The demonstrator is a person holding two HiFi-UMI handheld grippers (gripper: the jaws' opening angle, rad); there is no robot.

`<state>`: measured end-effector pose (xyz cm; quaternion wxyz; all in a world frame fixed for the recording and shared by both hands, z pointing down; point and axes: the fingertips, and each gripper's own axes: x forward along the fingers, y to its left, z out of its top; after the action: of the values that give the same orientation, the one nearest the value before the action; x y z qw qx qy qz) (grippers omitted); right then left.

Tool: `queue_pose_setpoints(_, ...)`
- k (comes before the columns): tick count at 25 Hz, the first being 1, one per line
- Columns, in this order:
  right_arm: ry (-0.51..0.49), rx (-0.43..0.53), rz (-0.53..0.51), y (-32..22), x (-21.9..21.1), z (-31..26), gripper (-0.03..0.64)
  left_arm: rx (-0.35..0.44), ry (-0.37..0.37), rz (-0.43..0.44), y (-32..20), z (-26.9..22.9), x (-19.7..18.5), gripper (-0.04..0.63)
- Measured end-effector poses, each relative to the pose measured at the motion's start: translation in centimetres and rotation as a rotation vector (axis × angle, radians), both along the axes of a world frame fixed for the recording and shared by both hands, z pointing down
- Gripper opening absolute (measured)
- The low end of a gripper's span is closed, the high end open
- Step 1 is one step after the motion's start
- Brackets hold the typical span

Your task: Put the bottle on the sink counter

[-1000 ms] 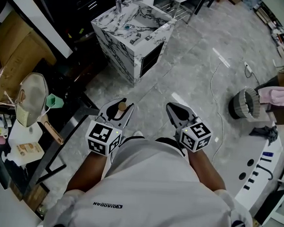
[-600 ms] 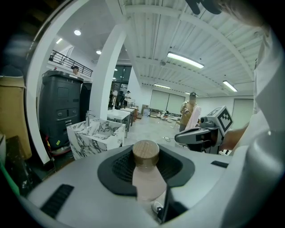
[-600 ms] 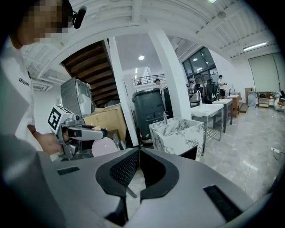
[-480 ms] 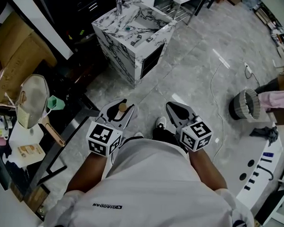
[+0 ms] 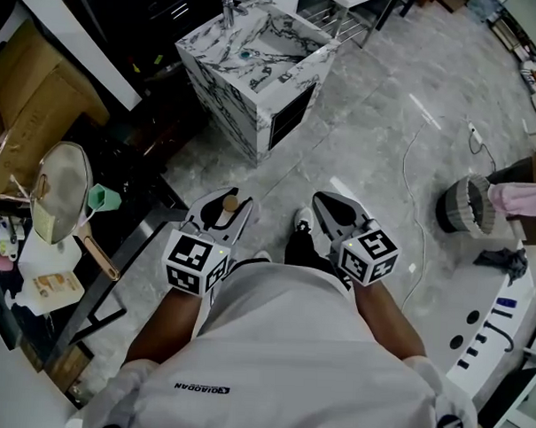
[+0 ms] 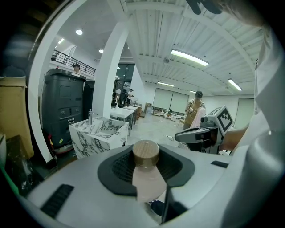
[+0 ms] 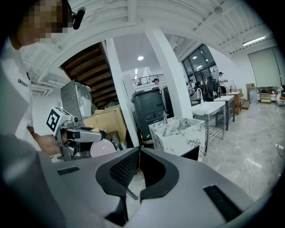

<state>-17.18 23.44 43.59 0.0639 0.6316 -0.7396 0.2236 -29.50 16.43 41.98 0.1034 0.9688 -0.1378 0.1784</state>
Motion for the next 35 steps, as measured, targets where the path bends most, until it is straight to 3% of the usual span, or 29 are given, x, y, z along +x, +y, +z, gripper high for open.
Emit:
queue_pose_setpoints(20, -0.058, 0.008, 0.024, -6.1, 12.3, 1.1, 0.041, 0.002, -0.059, -0.016, -5.8, 0.2, 10.8, 0.133)
queue_pose_setpoints(35, -0.086, 0.025, -0.053, -11.6, 21.9, 0.4, 0.041, 0.025, -0.073, -0.089, -10.1, -1.2, 20.4, 0.133)
